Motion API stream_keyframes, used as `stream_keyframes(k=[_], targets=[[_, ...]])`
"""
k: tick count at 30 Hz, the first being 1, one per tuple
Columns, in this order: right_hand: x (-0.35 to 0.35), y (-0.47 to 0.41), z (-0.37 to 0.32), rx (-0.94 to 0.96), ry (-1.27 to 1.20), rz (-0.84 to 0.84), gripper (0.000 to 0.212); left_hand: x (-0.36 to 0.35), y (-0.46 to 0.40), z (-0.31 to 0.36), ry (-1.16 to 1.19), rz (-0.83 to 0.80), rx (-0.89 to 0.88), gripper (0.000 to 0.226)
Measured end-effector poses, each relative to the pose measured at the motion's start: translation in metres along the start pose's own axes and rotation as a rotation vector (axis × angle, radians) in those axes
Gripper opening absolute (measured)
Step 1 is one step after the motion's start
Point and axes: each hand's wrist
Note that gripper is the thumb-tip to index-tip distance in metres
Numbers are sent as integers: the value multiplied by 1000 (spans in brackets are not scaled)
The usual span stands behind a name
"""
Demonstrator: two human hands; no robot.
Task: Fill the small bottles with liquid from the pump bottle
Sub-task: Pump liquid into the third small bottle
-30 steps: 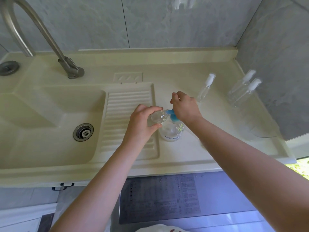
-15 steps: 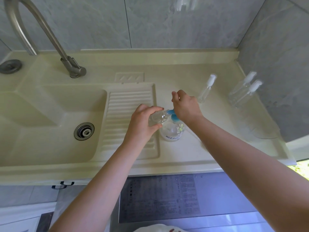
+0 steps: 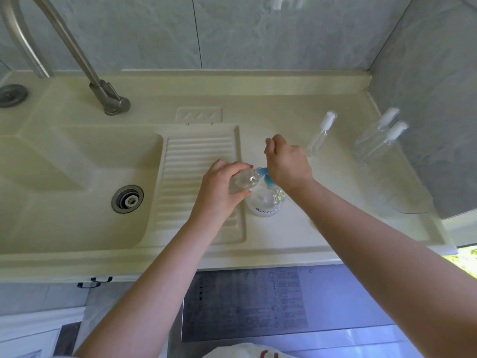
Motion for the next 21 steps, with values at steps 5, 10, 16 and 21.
stream_keyframes(k=[5, 10, 16, 21], targets=[[7, -6, -5, 1, 4, -88, 57, 3, 0, 2, -1, 8, -4, 54], [9, -1, -2, 49, 45, -53, 48, 1, 2, 1, 6, 0, -2, 53], [2, 3, -2, 20, 0, -2, 37, -1, 3, 1, 29, -3, 14, 51], [10, 4, -7, 6, -16, -56, 51, 0, 3, 2, 26, -3, 12, 51]])
Point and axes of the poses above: each hand's wrist, its own y-axis away from the middle knuckle, its own x-axis out of the back of the hand, z = x × y
